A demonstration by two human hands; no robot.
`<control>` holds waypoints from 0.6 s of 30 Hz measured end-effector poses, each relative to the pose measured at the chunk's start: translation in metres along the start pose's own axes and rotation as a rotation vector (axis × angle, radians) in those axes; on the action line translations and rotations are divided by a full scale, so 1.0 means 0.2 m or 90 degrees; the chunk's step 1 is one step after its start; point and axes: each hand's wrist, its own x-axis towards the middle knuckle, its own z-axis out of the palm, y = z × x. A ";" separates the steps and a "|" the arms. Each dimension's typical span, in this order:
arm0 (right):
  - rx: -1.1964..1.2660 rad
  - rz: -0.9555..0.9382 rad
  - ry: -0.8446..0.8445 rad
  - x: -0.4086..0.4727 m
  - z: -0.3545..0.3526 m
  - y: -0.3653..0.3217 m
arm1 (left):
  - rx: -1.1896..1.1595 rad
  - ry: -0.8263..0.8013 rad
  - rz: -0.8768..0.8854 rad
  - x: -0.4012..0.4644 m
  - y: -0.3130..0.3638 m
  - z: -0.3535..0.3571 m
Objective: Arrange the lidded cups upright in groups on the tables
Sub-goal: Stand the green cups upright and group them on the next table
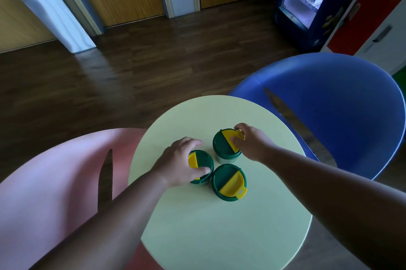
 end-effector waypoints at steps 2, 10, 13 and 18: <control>0.009 0.009 -0.013 0.00 0.01 0.00 | 0.052 -0.033 0.005 -0.02 -0.02 -0.01; -0.060 -0.075 -0.048 0.01 0.01 -0.02 | 0.087 -0.058 0.022 -0.03 -0.03 0.00; -0.080 -0.088 -0.067 0.02 0.00 -0.04 | 0.091 -0.060 0.027 -0.02 -0.03 -0.01; -0.125 -0.100 -0.110 0.04 -0.03 -0.07 | 0.100 -0.065 0.043 -0.02 -0.03 -0.02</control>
